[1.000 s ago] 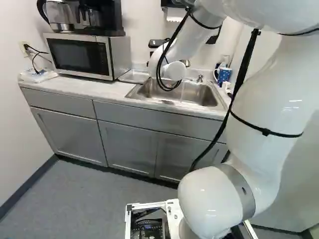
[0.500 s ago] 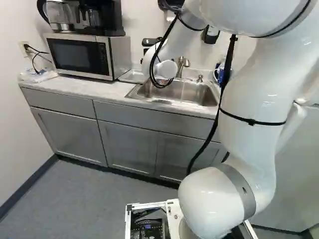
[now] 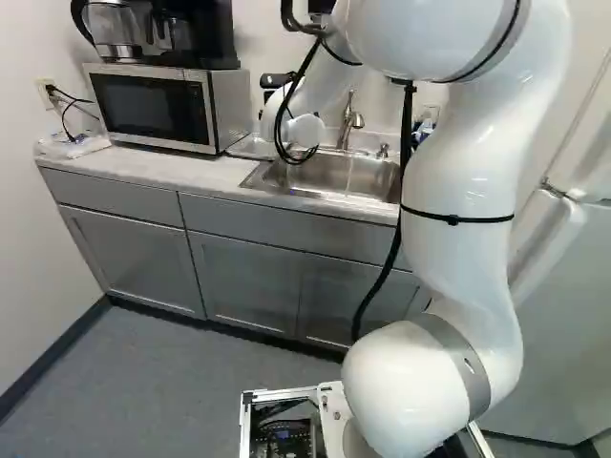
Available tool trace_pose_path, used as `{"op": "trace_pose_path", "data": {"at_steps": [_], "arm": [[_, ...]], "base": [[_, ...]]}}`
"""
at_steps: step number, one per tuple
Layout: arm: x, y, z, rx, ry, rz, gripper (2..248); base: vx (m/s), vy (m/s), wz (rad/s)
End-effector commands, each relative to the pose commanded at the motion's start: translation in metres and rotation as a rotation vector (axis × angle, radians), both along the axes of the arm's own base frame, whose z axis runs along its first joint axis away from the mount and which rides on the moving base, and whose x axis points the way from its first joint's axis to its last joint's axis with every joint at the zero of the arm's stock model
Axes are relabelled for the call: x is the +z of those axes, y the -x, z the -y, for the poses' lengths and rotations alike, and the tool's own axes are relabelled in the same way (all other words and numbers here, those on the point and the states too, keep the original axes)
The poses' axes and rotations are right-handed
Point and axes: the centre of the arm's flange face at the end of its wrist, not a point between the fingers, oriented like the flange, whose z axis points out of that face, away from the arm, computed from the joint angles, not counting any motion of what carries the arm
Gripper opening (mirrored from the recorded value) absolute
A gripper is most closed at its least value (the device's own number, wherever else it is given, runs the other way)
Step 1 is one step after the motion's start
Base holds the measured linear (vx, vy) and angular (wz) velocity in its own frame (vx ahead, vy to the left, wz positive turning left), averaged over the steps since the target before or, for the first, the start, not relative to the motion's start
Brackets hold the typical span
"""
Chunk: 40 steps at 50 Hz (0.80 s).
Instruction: Rinse the cup and place it in the tray
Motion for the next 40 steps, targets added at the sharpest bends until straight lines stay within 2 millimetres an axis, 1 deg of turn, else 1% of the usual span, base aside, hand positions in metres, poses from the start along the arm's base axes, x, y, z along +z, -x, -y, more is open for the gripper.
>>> {"op": "trace_pose_path", "data": {"at_steps": [10, 22, 40], "arm": [[-0.004, -0.02, -0.009, 0.006, -0.002, 0.008, 125], [-0.019, -0.045, -0.017, 0.009, -0.001, 0.003, 125], [-0.042, -0.062, -0.021, 0.008, 0.004, -0.017, 125]], "base": [[0.0, 0.0, 0.0], [0.0, 0.0, 0.0], [0.0, 0.0, 0.0]]}}
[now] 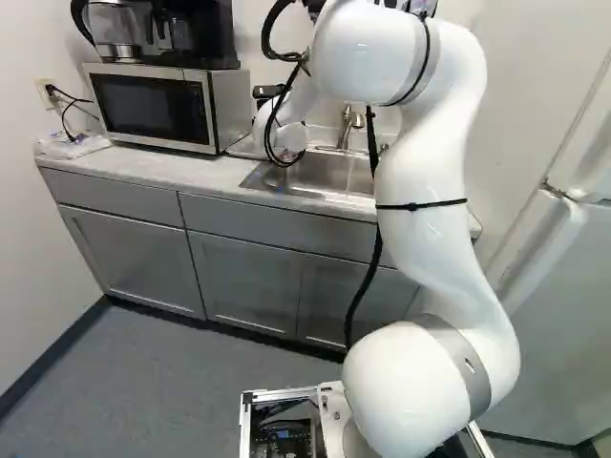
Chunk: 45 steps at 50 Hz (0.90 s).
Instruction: Rinse the cup and place it in the tray
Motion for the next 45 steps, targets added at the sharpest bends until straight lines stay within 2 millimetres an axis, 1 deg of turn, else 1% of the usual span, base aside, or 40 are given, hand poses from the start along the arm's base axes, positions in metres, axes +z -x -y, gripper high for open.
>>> {"op": "trace_pose_path", "data": {"at_steps": [14, 45], "arm": [[-0.017, -0.002, 0.0, -0.001, 0.006, -0.023, 125], [-0.018, -0.002, 0.0, -0.001, 0.01, -0.042, 125]], "base": [[0.0, 0.0, 0.0], [0.0, 0.0, 0.0]]}}
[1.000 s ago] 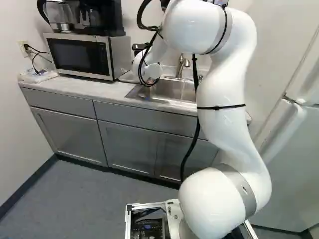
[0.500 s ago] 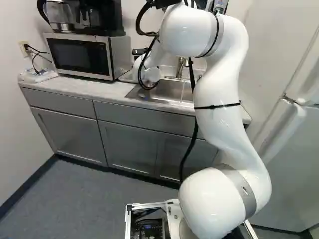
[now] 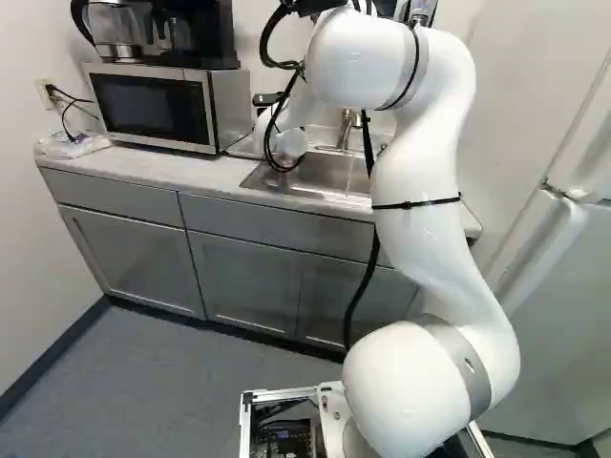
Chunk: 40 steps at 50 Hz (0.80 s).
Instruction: Rinse the cup and place it in the tray
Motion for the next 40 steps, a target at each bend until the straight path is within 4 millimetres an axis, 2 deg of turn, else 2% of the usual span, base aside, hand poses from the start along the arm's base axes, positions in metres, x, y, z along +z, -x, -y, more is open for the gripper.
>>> {"op": "trace_pose_path", "data": {"at_steps": [40], "arm": [[-0.0056, 0.0008, 0.0002, 0.0, 0.015, -0.061, 125]], "base": [[0.0, 0.0, 0.0]]}}
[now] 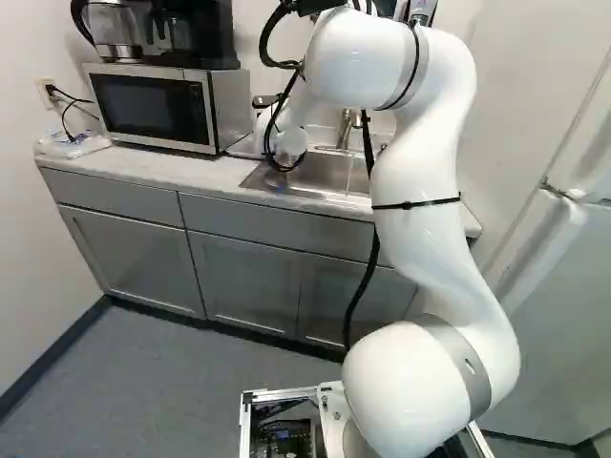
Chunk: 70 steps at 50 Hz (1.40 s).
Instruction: Rinse the cup and place it in the tray
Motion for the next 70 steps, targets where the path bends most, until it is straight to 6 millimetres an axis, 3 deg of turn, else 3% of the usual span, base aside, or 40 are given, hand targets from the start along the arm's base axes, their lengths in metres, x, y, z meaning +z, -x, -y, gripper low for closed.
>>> {"op": "trace_pose_path", "data": {"at_steps": [11, 12, 17, 18, 22, 23, 27, 28, 70], "arm": [[0.0, 0.0, 0.0, 0.0, 0.0, 0.0, 127], [0.0, 0.0, 0.0, 0.0, 0.0, 0.0, 154], [0.0, 0.0, 0.0, 0.0, 0.0, 0.0, 154], [0.0, 0.0, 0.0, 0.0, 0.0, 0.0, 188], [0.0, 0.0, 0.0, 0.0, 0.0, 0.0, 188], [0.0, 0.0, 0.0, 0.0, 0.0, 0.0, 223], [0.0, 0.0, 0.0, 0.0, 0.0, 0.0, 223], [0.0, 0.0, 0.0, 0.0, 0.0, 0.0, 247], [0.043, 0.002, 0.0, 0.0, -0.016, 0.065, 247]], "base": [[0.0, 0.0, 0.0], [0.0, 0.0, 0.0], [0.0, 0.0, 0.0], [0.0, 0.0, 0.0], [0.0, 0.0, 0.0], [0.0, 0.0, 0.0], [0.0, 0.0, 0.0], [0.0, 0.0, 0.0], [0.0, 0.0, 0.0]]}}
